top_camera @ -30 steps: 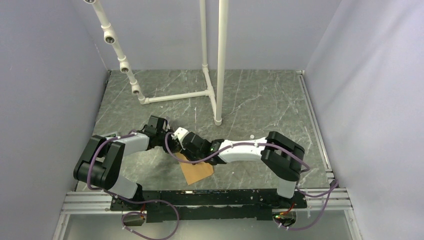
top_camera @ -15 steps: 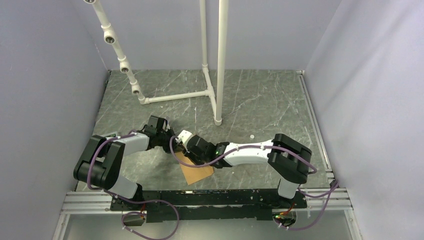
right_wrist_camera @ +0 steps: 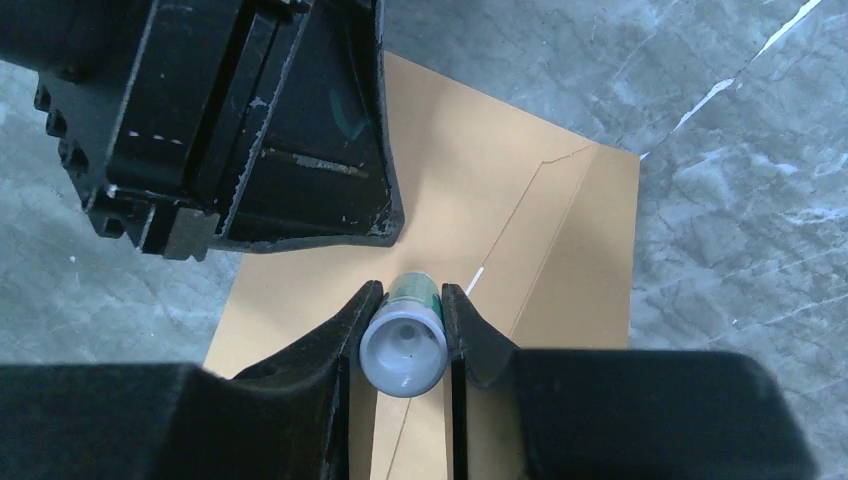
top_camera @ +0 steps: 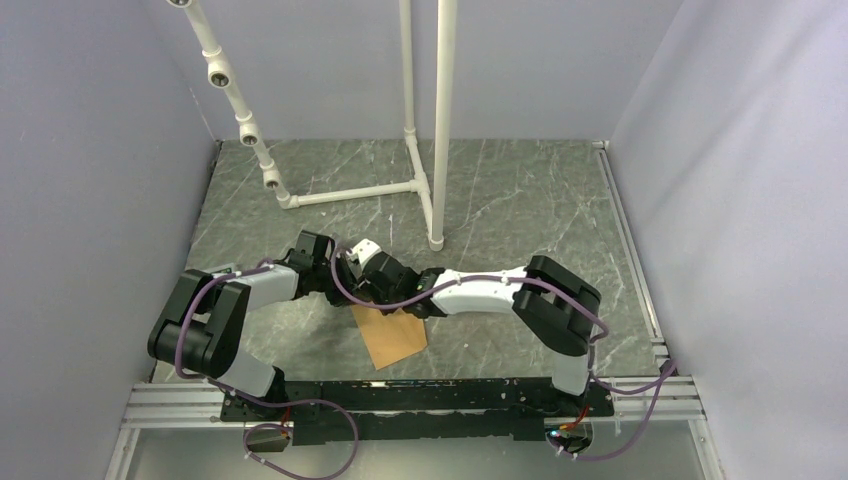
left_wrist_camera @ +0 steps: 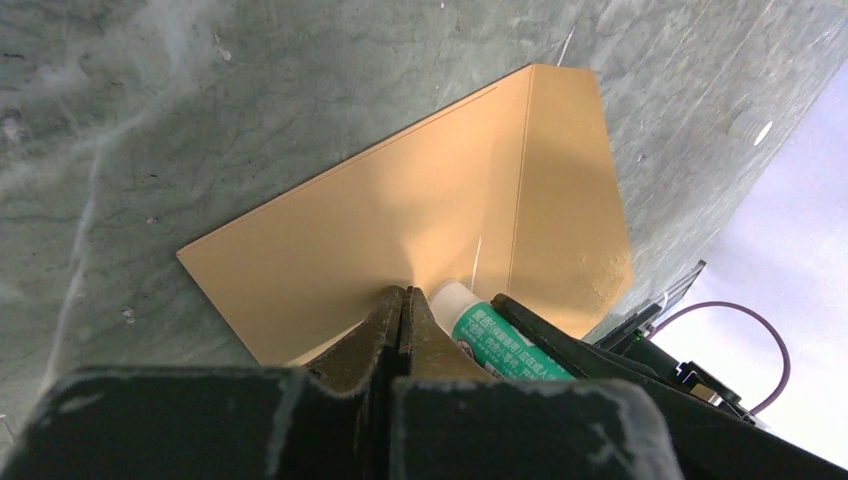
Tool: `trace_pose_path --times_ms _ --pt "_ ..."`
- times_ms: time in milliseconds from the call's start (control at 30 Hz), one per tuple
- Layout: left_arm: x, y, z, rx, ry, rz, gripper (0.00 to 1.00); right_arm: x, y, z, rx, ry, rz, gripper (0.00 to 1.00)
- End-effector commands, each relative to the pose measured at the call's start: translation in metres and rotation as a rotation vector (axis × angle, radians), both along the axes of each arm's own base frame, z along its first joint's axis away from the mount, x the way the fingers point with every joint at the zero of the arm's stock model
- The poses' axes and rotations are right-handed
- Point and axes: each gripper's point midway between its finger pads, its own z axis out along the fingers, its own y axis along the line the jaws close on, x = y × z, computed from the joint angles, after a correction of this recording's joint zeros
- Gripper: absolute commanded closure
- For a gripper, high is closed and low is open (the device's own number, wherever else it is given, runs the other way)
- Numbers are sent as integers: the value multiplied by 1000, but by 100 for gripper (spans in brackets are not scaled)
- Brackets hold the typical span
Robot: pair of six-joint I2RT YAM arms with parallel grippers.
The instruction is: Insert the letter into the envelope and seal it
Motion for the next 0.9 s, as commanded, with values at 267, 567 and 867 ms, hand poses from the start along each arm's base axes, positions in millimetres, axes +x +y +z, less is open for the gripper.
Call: trace_pose_path --times_ms 267,567,867 --pt "-4 20 -29 131 50 15 98 -41 -47 -19 -117 73 69 100" --pt "-1 18 -31 117 56 19 98 -39 -42 -2 -82 46 66 100" --pt "10 11 -11 79 -18 0 98 4 -28 101 90 -92 -20 100"
